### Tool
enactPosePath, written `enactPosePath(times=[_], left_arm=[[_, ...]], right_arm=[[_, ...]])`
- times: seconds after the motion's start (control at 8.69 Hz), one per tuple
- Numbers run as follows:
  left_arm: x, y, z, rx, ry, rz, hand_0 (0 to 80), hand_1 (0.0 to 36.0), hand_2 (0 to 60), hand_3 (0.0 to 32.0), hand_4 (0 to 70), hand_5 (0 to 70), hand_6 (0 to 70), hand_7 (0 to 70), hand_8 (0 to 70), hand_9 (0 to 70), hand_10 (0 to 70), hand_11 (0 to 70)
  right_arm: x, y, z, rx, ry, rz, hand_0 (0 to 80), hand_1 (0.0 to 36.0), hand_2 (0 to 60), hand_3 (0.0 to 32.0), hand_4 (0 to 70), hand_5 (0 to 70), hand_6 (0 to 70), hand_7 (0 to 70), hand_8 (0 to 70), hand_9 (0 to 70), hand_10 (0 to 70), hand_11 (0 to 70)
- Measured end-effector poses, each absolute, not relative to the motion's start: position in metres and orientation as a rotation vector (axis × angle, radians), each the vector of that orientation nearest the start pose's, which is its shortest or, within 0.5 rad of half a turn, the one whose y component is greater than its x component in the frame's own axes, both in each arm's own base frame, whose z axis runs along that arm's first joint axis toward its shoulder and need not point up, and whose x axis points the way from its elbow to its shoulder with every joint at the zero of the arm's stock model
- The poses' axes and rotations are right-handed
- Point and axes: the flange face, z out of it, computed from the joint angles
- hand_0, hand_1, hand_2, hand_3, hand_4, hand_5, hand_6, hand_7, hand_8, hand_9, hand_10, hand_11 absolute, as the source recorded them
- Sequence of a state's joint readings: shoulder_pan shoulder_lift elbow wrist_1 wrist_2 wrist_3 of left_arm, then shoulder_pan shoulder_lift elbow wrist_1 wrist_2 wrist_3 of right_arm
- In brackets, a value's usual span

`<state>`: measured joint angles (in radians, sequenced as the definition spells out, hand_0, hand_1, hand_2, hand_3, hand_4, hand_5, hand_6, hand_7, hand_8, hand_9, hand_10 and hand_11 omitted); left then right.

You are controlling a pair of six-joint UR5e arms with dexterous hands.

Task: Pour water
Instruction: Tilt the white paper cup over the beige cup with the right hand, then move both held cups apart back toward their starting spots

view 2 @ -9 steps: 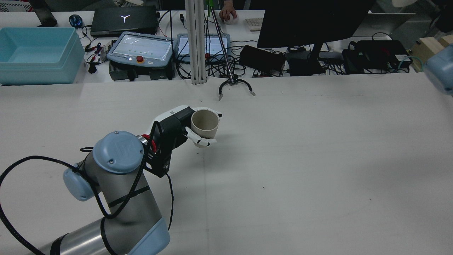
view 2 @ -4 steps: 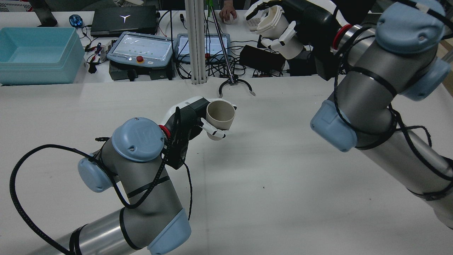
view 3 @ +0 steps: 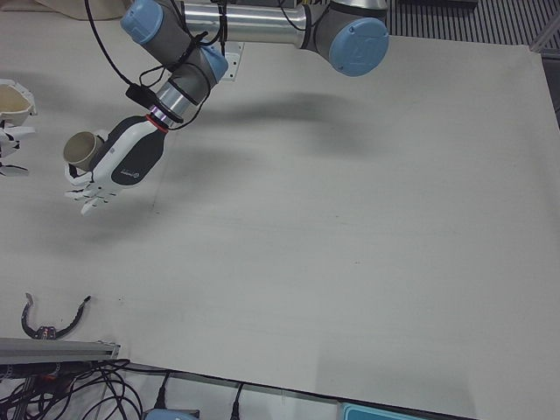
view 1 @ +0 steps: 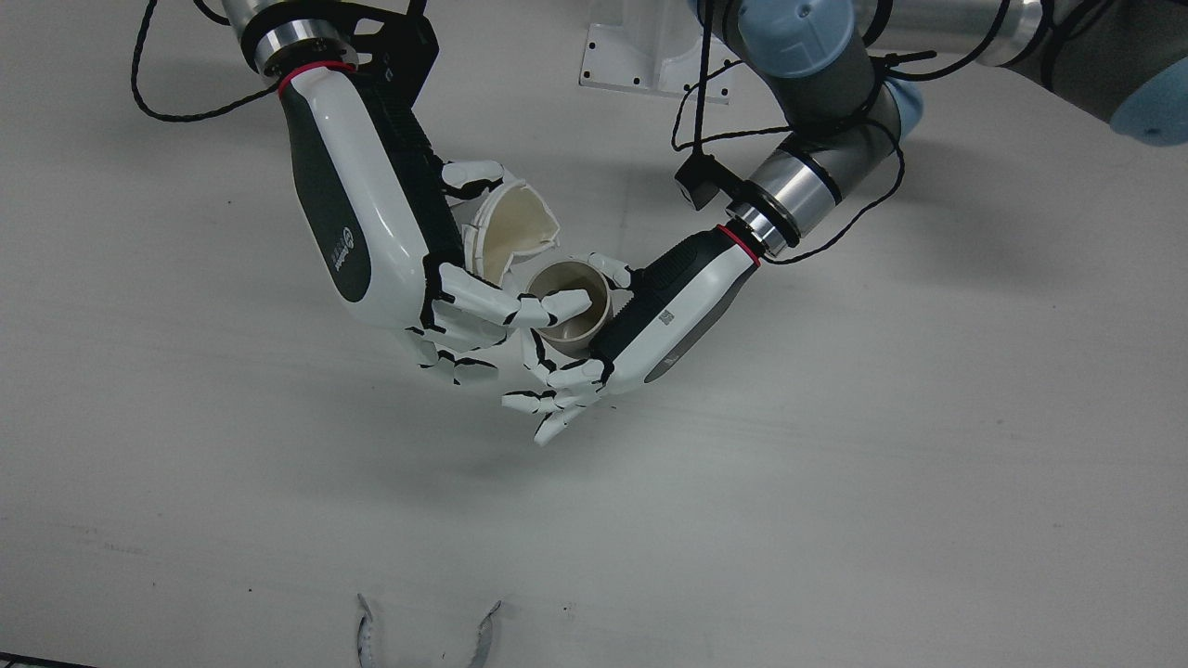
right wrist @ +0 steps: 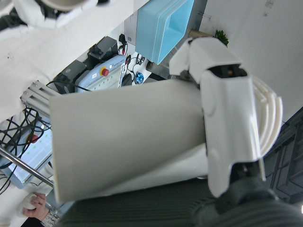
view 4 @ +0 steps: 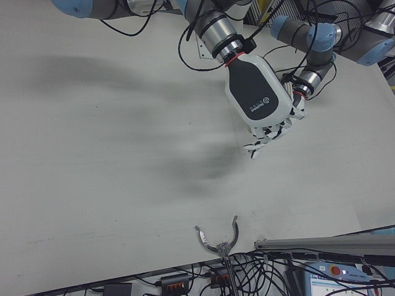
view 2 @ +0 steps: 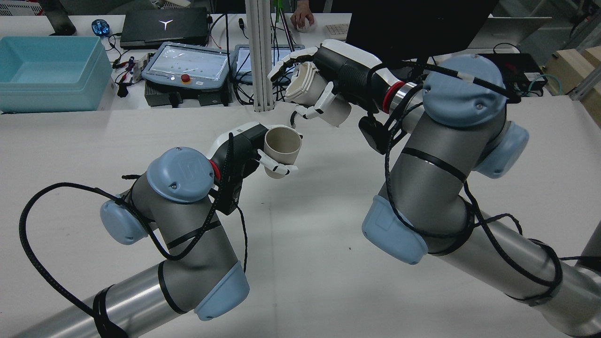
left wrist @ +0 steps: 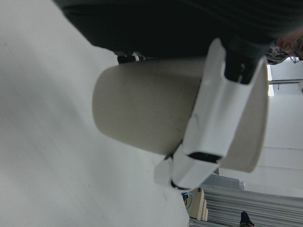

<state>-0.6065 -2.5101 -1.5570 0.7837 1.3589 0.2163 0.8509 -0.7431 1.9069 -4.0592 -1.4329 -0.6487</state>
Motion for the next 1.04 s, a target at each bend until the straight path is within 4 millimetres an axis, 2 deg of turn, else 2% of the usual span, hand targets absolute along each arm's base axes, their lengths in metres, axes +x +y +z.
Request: enactPosePath(times=[0.23, 0.46, 0.58, 0.69, 0.81, 0.92, 1.04], left_arm=[[0.445, -0.550, 0.187, -0.527, 1.958, -1.577, 80.0, 36.0, 60.0, 0.0, 70.0, 70.0, 16.3, 21.3, 6.2, 4.5, 5.9, 12.3], [0.413, -0.572, 0.184, -0.509, 1.989, -1.577, 80.0, 36.0, 60.0, 0.0, 69.9, 70.0, 15.7, 20.8, 6.1, 4.3, 5.9, 12.3], [0.400, -0.578, 0.182, -0.507, 2.004, -1.573, 80.0, 36.0, 59.9, 0.0, 69.2, 70.0, 15.1, 20.2, 6.0, 4.3, 6.0, 12.6], [0.387, -0.578, 0.194, -0.522, 2.015, -1.572, 80.0, 36.0, 51.5, 0.0, 69.6, 70.0, 14.5, 19.8, 5.6, 3.8, 6.2, 12.8], [0.370, -0.569, 0.223, -0.545, 2.022, -1.577, 80.0, 36.0, 47.8, 0.0, 70.0, 70.0, 14.4, 19.8, 5.6, 4.1, 6.5, 13.3], [0.351, -0.554, 0.259, -0.562, 2.032, -1.579, 80.0, 36.0, 46.9, 0.0, 70.0, 70.0, 14.5, 20.2, 5.6, 4.3, 6.7, 13.7], [0.328, -0.538, 0.299, -0.573, 2.050, -1.579, 80.0, 36.0, 45.4, 0.0, 70.0, 70.0, 14.5, 20.2, 5.8, 4.6, 6.9, 14.0]], right_arm=[[-0.287, -0.535, 0.164, 0.029, -2.025, 1.320, 80.0, 36.0, 60.0, 17.4, 44.7, 25.5, 55.3, 70.0, 51.4, 70.0, 18.3, 31.1], [-0.287, -0.535, 0.166, 0.034, -2.013, 1.330, 80.0, 36.0, 60.0, 17.4, 39.5, 25.0, 50.6, 70.0, 48.8, 70.0, 17.5, 30.0], [-0.279, -0.535, 0.166, 0.043, -2.023, 1.335, 80.0, 36.0, 60.0, 20.8, 29.8, 24.3, 42.6, 70.0, 43.9, 63.3, 15.7, 27.7], [-0.249, -0.535, 0.170, 0.083, -2.054, 1.357, 80.0, 36.0, 60.0, 20.2, 23.2, 24.0, 37.5, 70.0, 41.2, 58.8, 14.7, 26.5], [-0.198, -0.532, 0.184, 0.156, -2.099, 1.409, 80.0, 36.0, 60.0, 15.4, 19.7, 24.7, 38.7, 70.0, 41.9, 59.2, 18.6, 32.2], [-0.146, -0.528, 0.211, 0.213, -2.138, 1.486, 80.0, 36.0, 60.0, 14.2, 13.1, 25.2, 38.3, 68.8, 40.2, 55.5, 21.3, 36.3], [-0.094, -0.527, 0.249, 0.258, -2.190, 1.567, 80.0, 36.0, 60.0, 11.6, 13.5, 25.6, 40.7, 70.0, 41.3, 56.9, 22.3, 37.8]])
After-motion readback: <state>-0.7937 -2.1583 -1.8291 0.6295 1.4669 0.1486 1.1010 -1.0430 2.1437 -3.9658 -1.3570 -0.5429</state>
